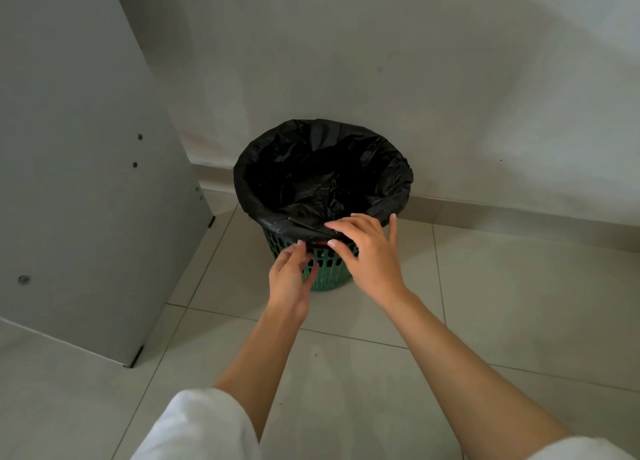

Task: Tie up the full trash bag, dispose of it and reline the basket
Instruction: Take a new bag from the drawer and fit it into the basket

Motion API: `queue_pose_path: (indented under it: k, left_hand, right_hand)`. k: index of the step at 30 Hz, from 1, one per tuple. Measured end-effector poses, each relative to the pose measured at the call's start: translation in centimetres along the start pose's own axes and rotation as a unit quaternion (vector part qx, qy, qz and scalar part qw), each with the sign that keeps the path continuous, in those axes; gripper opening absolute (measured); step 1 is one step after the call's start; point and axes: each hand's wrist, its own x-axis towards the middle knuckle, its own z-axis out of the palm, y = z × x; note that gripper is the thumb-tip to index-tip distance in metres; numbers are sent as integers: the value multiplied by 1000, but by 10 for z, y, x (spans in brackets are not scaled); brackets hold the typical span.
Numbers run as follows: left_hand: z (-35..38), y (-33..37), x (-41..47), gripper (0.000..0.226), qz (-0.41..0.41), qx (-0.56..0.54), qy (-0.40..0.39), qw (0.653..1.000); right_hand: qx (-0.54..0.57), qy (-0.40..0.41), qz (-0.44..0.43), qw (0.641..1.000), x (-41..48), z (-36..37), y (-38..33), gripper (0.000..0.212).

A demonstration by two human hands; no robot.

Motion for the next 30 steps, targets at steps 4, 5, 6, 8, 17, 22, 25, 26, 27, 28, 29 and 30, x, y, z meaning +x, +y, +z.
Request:
queue_pose_path:
  k: [4, 5, 6, 8, 17, 22, 25, 26, 27, 28, 29, 30]
  left_hand:
    - [-5, 1, 5, 11, -25, -61, 3, 998]
    - [-8, -1, 4, 11, -31, -88, 7, 996]
    - [-11, -3, 3, 9, -40, -117, 9, 992]
    - [-13, -7, 1, 5, -50, -163, 10, 985]
    - [7, -13, -5, 21, 35, -157, 48, 986]
    - [7, -14, -7, 46, 116, 65, 56, 990]
    - [2, -8, -1, 40, 167, 212, 65, 961]
    - [0, -5, 1, 33, 182, 246, 63, 950]
    - [-1, -2, 3, 26, 197, 276, 61, 939]
    - [-3, 0, 5, 18, 214, 305, 62, 926]
    - [-4, 2, 6, 12, 233, 337, 63, 910]
    - [-5, 4, 7, 8, 253, 366, 64, 893]
  right_hand:
    - [-11, 5, -3, 1000, 3, 0, -4, 37]
    - [-15, 2, -6, 1000, 4, 0, -5, 40]
    - [-20, -2, -9, 1000, 5, 0, -6, 39]
    - [-31, -9, -13, 999, 6, 1, -6, 33]
    - [-31, -9, -2, 999, 8, 5, -6, 29]
    - [-26, -5, -1, 1000, 7, 6, -5, 28]
    - [-23, -11, -5, 1000, 6, 6, -4, 29]
    - [-24, -13, -9, 1000, 6, 6, -3, 29]
    - [-26, -14, -14, 999, 6, 6, -2, 30]
    - [-26, -15, -17, 999, 5, 5, -1, 30]
    - [-28, -14, -20, 999, 5, 5, -1, 30]
    - [-29, -14, -22, 999, 4, 5, 0, 30]
